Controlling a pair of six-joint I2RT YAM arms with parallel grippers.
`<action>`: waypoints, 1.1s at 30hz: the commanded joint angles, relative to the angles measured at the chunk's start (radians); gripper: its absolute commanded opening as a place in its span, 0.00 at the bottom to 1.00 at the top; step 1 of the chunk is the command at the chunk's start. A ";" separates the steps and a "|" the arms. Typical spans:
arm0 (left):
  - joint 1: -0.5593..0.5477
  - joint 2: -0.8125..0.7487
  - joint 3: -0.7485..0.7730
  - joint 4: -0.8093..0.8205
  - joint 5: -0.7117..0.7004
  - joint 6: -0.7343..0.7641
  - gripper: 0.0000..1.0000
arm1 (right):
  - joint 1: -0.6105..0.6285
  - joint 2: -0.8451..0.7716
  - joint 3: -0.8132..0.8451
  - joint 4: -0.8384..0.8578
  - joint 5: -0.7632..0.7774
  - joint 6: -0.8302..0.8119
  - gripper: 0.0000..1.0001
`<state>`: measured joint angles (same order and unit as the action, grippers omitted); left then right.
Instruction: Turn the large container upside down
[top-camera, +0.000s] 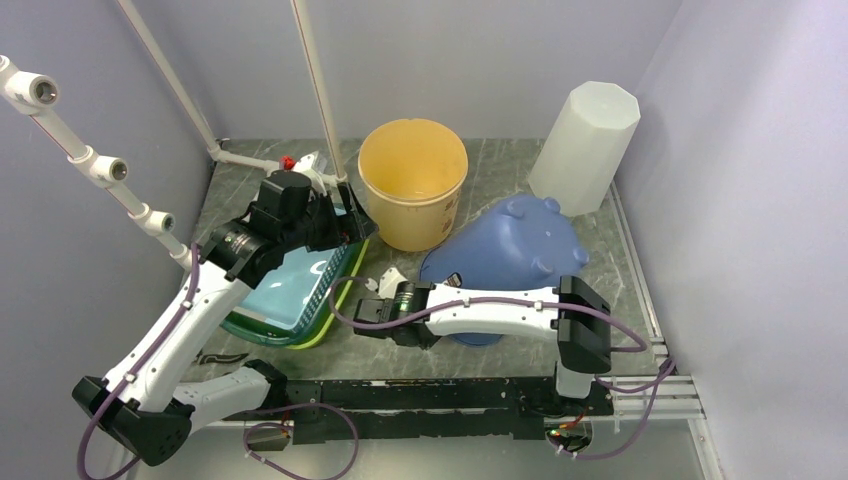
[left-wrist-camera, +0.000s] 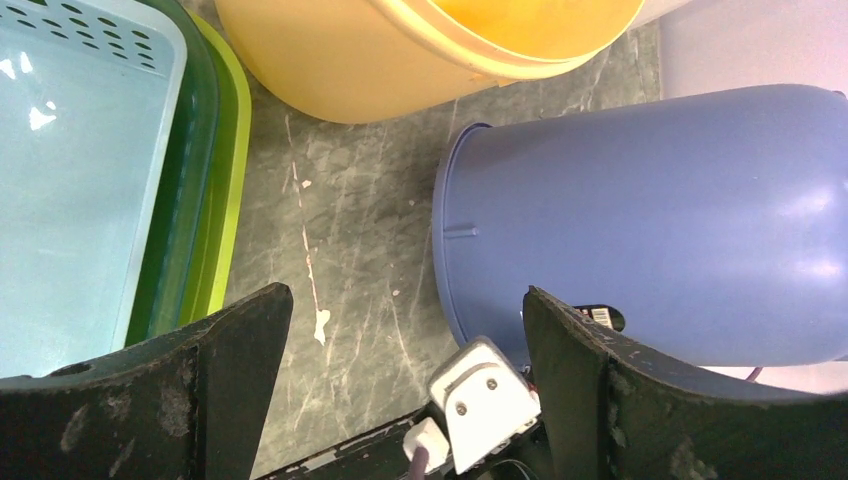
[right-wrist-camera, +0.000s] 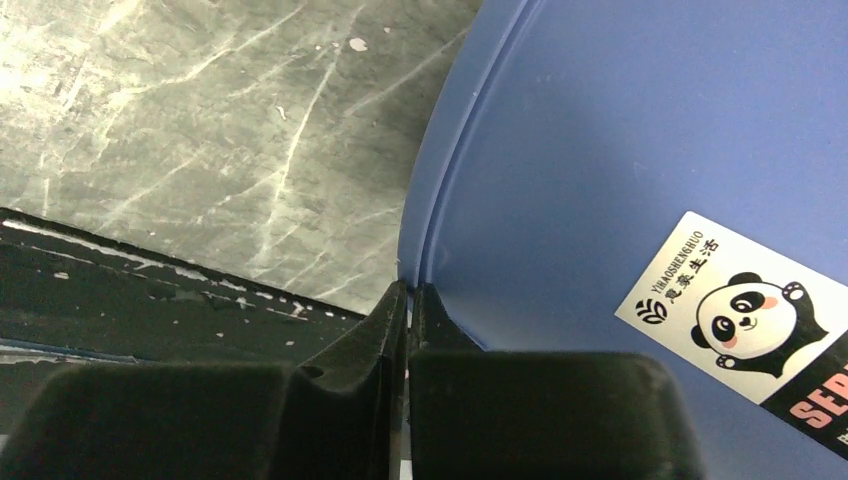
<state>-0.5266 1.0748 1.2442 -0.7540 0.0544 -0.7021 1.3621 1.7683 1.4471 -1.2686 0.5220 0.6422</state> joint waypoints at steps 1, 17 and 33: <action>0.002 -0.022 0.001 0.002 -0.021 -0.015 0.90 | 0.002 0.025 -0.010 0.049 0.004 -0.015 0.00; 0.002 -0.048 -0.003 -0.027 -0.053 -0.019 0.90 | 0.026 0.139 -0.078 0.164 -0.029 -0.030 0.00; 0.002 -0.071 -0.008 -0.060 -0.108 -0.024 0.92 | 0.042 0.057 -0.030 0.165 -0.064 -0.059 0.00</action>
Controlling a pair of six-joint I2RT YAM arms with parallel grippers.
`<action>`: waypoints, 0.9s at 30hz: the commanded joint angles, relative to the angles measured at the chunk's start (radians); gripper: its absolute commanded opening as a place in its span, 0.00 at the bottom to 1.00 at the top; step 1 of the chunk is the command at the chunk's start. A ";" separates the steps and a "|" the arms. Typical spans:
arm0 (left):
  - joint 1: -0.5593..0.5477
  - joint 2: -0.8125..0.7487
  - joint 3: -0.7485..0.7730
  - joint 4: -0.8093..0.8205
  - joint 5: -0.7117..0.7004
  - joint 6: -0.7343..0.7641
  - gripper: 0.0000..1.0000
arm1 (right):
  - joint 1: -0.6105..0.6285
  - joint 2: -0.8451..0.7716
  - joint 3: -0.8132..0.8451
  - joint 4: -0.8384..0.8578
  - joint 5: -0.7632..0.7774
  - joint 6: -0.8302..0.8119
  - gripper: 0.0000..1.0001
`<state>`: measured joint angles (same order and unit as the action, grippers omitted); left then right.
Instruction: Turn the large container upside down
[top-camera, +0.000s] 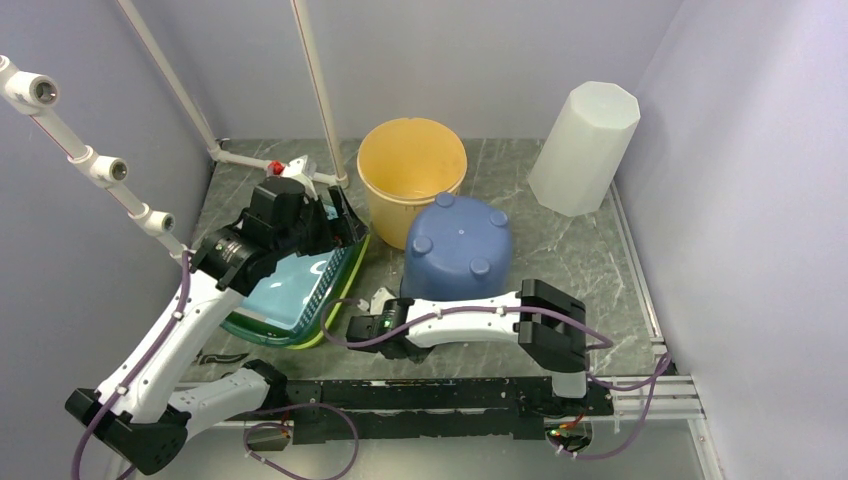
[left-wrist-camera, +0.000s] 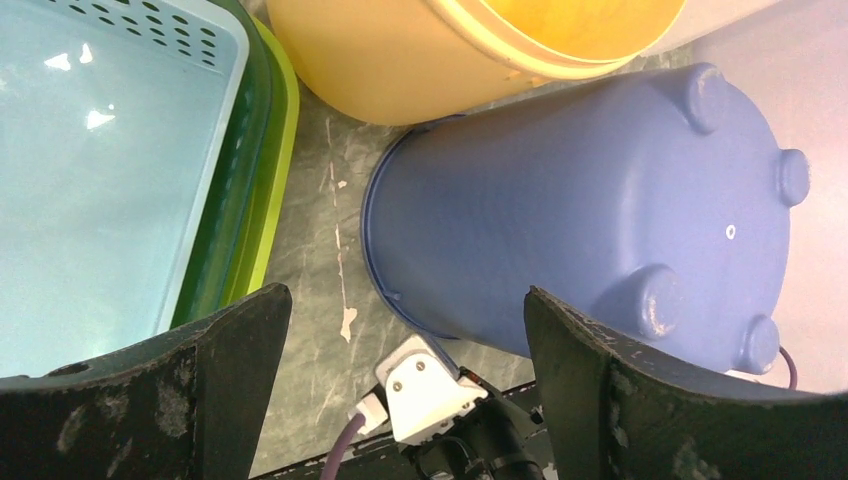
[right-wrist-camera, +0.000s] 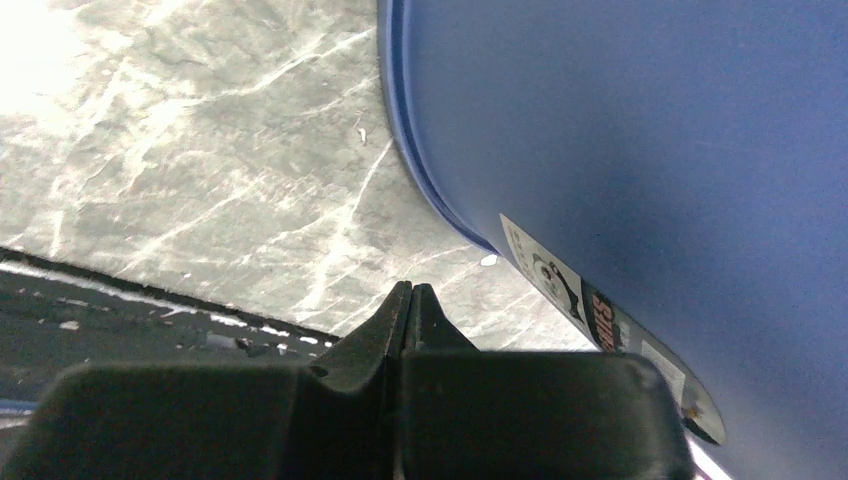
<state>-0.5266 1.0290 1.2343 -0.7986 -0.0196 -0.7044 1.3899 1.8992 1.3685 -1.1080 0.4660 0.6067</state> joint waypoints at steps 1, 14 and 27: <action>0.002 -0.028 0.000 -0.017 -0.038 -0.023 0.92 | 0.017 -0.086 0.058 0.004 -0.011 -0.030 0.00; 0.002 -0.084 0.002 -0.101 -0.221 -0.078 0.94 | 0.075 -0.329 0.195 0.056 -0.048 -0.139 0.36; 0.003 -0.107 -0.017 -0.112 -0.250 -0.110 0.94 | 0.072 -0.422 0.371 0.053 0.297 -0.129 0.96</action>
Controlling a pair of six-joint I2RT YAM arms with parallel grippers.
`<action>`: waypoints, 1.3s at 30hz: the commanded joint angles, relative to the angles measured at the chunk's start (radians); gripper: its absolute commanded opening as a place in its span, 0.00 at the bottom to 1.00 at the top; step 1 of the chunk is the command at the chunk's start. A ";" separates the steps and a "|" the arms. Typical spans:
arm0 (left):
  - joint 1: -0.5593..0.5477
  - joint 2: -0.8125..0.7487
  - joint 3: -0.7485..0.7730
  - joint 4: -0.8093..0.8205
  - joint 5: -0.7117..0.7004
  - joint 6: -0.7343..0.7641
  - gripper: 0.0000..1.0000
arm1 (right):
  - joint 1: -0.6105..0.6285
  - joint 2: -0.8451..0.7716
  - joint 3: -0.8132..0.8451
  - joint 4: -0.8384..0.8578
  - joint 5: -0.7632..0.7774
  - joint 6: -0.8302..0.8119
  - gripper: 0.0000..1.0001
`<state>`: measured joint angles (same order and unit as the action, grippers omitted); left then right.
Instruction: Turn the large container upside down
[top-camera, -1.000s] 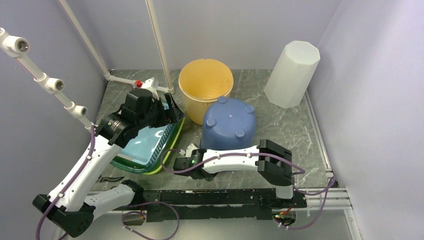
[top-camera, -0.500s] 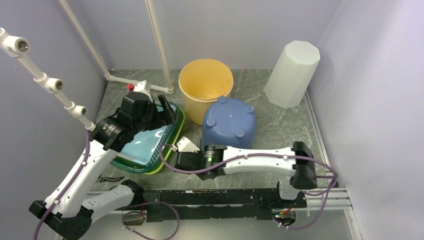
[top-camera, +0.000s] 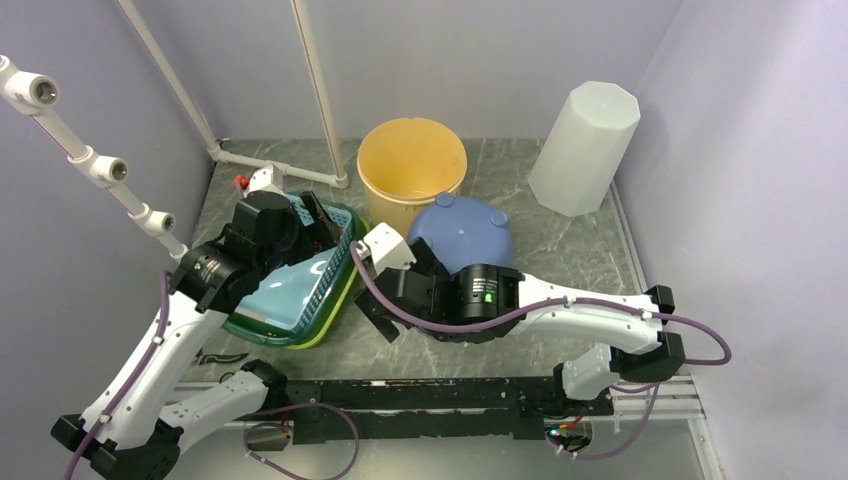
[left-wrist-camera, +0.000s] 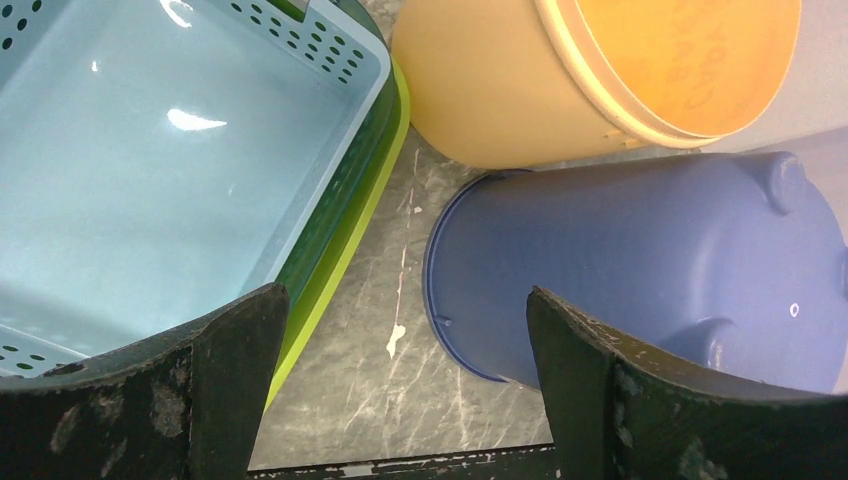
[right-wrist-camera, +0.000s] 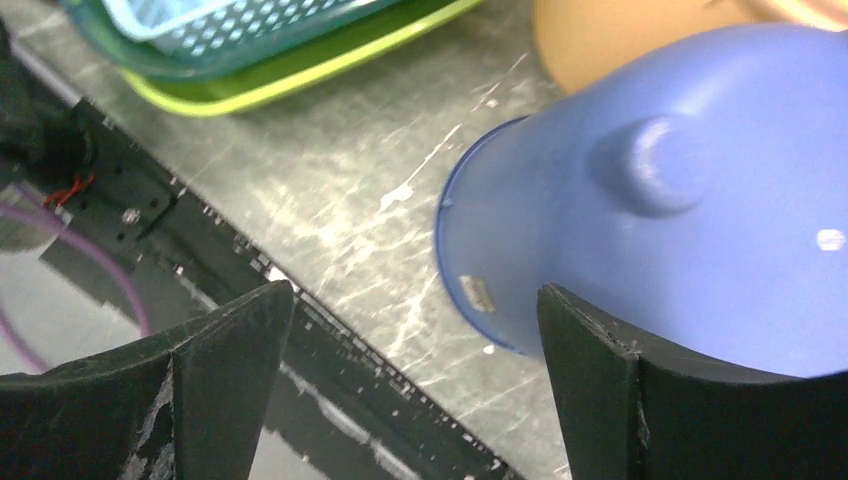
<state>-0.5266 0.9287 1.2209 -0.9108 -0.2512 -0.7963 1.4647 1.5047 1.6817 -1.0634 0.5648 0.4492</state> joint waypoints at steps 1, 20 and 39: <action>0.002 -0.007 -0.005 0.002 -0.019 -0.018 0.94 | -0.005 -0.026 0.065 0.008 0.230 0.032 0.99; 0.002 -0.002 -0.002 0.008 0.018 -0.009 0.94 | -0.245 0.086 0.180 -0.185 0.255 0.155 0.99; 0.002 0.065 0.027 -0.022 0.052 -0.013 0.95 | -0.298 0.217 0.229 -0.311 0.283 0.233 1.00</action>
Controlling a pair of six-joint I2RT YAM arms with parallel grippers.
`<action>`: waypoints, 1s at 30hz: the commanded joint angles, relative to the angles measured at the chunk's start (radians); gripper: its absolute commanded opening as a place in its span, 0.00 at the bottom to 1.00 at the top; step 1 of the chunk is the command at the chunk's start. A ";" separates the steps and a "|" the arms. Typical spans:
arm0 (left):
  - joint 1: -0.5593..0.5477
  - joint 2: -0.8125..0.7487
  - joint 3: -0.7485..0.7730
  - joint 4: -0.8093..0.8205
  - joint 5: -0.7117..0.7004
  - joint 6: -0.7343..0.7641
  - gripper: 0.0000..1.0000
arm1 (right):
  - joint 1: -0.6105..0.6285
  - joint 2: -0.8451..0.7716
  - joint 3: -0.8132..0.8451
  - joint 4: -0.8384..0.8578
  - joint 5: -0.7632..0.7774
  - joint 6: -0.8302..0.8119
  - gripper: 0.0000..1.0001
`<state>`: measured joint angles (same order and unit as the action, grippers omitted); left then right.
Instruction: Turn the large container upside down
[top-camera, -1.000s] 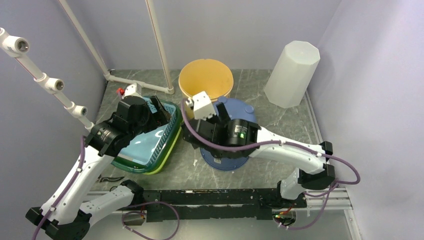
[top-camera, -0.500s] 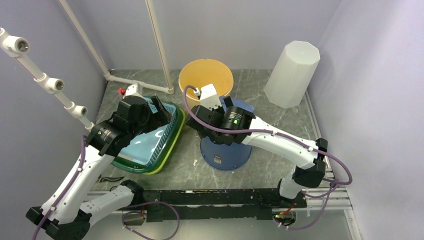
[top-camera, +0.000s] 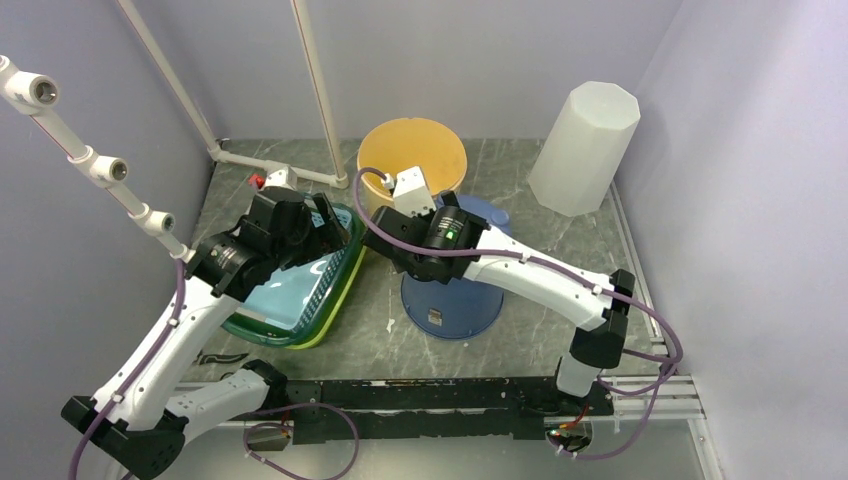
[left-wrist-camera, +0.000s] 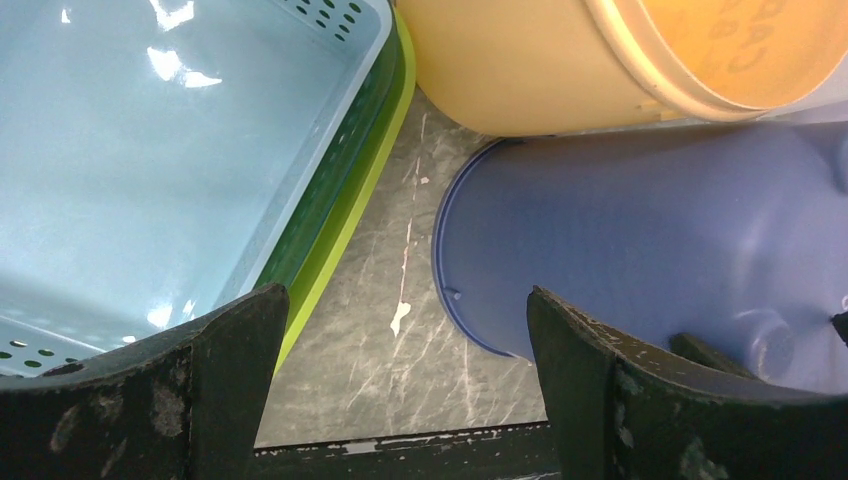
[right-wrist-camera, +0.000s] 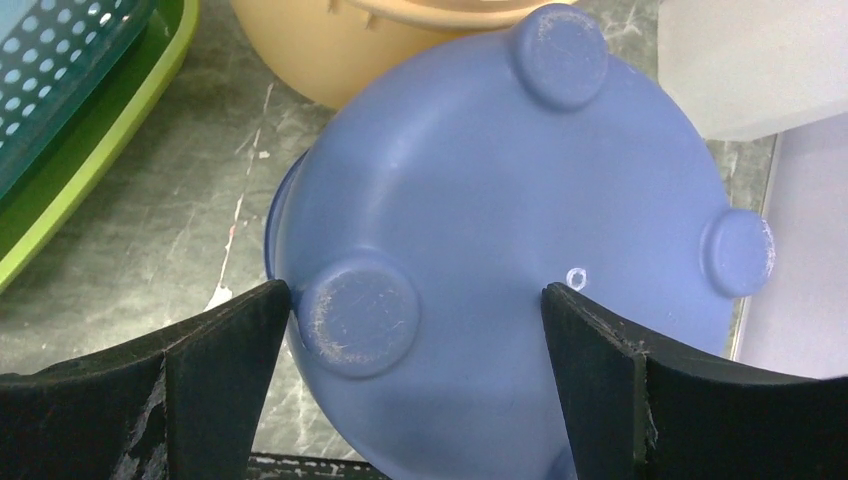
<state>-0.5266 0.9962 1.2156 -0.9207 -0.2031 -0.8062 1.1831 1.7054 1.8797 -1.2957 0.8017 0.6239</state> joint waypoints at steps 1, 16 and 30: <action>0.002 -0.004 0.032 -0.011 0.006 -0.003 0.95 | -0.018 0.018 0.026 -0.091 0.065 0.071 1.00; 0.002 -0.012 0.018 0.014 0.035 0.004 0.95 | -0.252 -0.240 -0.279 -0.045 0.045 0.053 1.00; 0.002 0.010 0.030 0.023 0.050 0.012 0.95 | -0.275 -0.510 -0.302 0.325 -0.633 -0.099 1.00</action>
<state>-0.5266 1.0100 1.2156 -0.9257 -0.1570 -0.8017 0.8722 1.2007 1.6093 -1.1187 0.4244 0.5552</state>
